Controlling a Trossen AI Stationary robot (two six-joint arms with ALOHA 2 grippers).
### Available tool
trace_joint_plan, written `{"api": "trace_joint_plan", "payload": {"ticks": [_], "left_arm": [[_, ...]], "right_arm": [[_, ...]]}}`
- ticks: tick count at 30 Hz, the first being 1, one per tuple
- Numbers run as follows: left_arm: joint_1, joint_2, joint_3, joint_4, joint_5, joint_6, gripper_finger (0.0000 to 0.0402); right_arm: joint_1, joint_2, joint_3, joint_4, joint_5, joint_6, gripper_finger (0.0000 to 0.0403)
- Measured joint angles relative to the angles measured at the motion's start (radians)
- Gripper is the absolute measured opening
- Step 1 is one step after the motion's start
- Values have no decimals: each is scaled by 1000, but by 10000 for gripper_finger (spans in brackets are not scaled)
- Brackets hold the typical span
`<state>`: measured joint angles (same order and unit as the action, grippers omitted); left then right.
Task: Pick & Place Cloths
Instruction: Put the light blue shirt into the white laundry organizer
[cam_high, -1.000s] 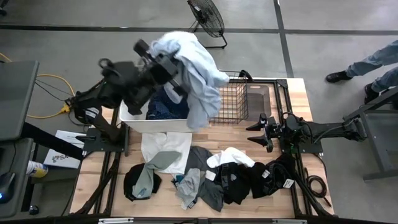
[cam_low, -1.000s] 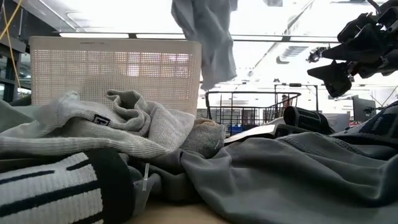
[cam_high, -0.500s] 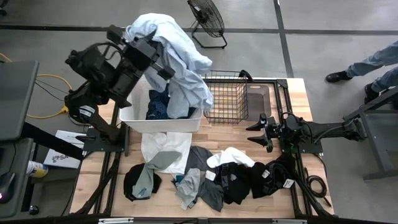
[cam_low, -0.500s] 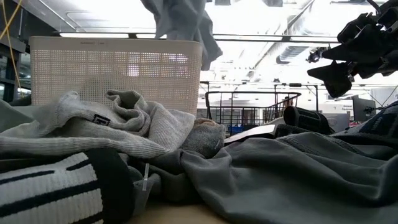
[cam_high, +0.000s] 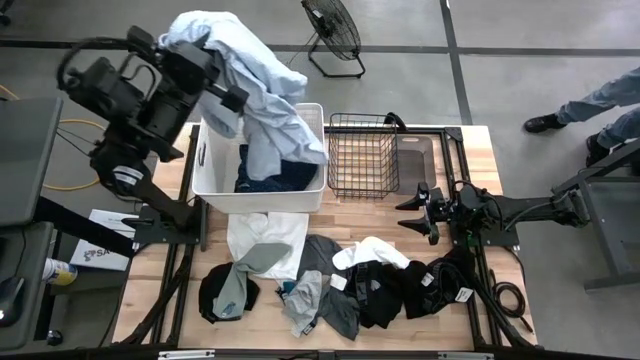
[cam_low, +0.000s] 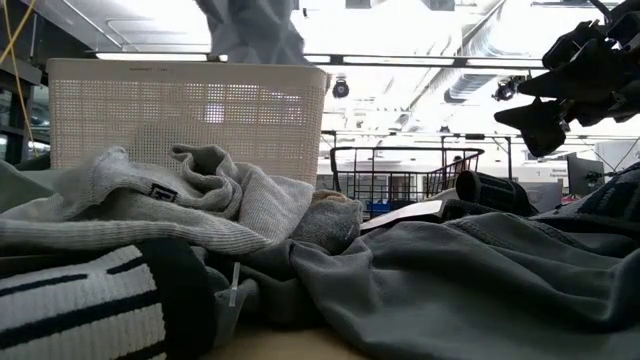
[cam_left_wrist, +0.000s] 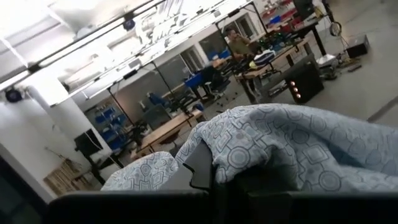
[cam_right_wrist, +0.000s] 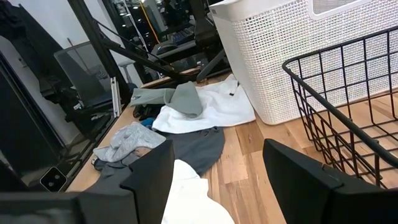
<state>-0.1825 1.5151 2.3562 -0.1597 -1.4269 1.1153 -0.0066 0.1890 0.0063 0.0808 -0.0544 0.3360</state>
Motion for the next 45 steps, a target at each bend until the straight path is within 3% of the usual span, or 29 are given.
{"api": "trace_joint_plan", "payload": {"ticks": [5, 11, 21, 27, 45], "left_arm": [[32, -16, 0, -26, -47, -57, 3], [113, -14, 0, -258, -134, -254, 3], [192, -15, 0, -989, -130, -1012, 4], [249, -14, -3, -1417, 59, -1554, 5], [415, -42, -482, -1411, 578, -1731, 5]], "right_arm": [[0, 0, 0, -2, 0, 0, 238], [0, 0, 0, -2, 0, 0, 238], [0, 0, 0, -2, 0, 0, 238], [0, 0, 0, -2, 0, 0, 238], [0, 0, 0, -2, 0, 0, 238]]}}
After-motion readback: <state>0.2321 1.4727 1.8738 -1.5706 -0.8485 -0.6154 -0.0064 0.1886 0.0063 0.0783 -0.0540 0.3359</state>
